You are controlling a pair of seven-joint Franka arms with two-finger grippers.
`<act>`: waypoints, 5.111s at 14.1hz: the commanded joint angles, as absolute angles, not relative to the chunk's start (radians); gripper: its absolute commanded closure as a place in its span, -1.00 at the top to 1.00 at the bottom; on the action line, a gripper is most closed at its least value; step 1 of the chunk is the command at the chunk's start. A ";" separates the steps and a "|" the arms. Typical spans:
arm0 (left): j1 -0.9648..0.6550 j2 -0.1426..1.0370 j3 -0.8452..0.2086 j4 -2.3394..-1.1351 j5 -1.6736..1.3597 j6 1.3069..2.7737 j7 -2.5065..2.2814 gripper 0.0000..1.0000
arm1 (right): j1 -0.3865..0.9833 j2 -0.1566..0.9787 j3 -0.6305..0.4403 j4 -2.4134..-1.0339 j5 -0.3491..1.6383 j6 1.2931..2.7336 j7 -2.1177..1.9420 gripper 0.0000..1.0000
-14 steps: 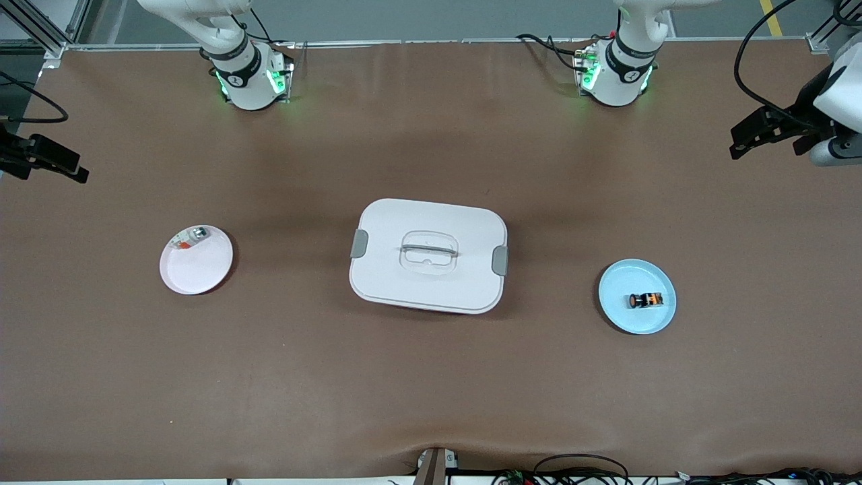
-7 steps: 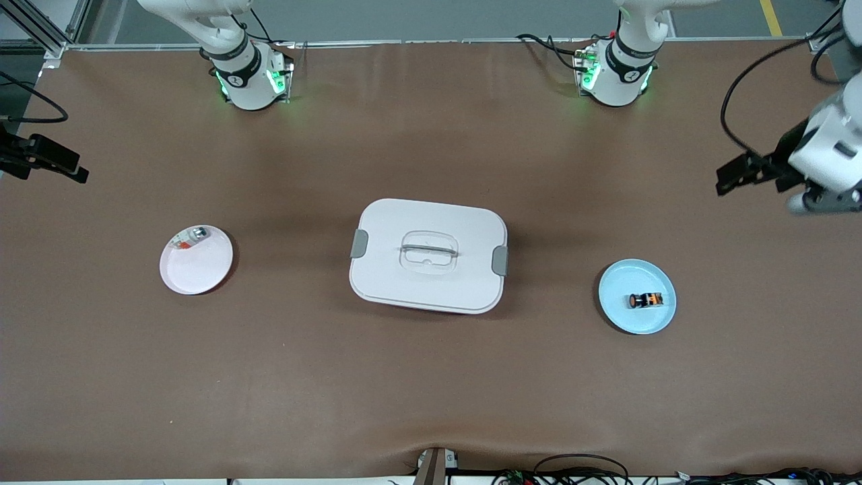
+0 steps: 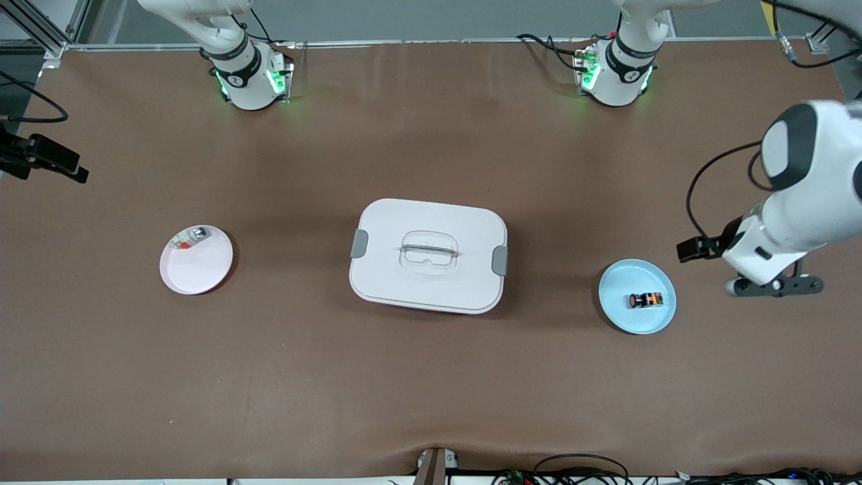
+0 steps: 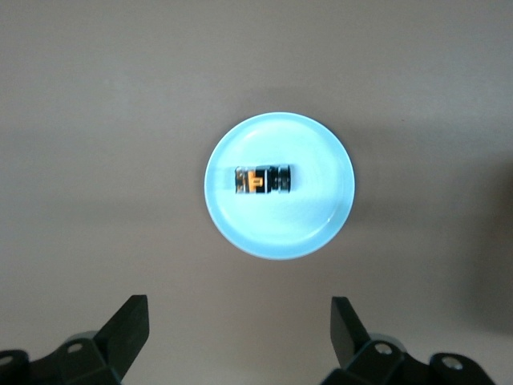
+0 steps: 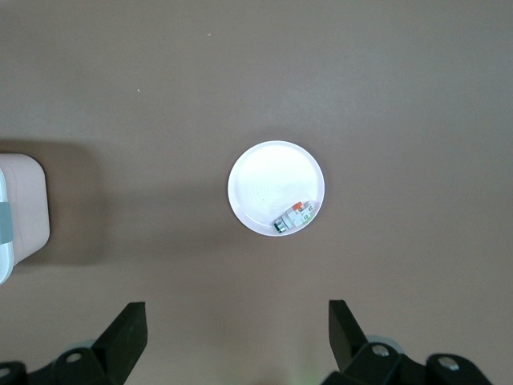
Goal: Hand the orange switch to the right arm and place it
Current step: 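Move the left gripper down over the orange switch on the blue plate, then close the left gripper on the orange switch and lift it, then carry the switch over the white box while the right gripper reaches toward it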
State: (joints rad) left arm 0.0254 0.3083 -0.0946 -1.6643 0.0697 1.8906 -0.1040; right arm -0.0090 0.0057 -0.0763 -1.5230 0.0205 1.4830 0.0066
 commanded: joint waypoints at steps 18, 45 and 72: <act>0.063 0.587 -0.092 -1.832 0.107 2.445 -0.124 1.00 | -0.012 0.012 -0.067 -1.503 0.005 1.470 0.008 1.00; 0.048 0.500 -0.130 -1.812 0.094 2.297 -0.141 -1.00 | -0.018 0.012 -0.067 -1.503 0.005 1.470 0.006 1.00; -0.034 0.433 -0.594 -1.488 -0.561 1.925 -1.166 -1.00 | 0.603 -0.131 -0.043 -1.706 0.179 1.630 0.736 1.00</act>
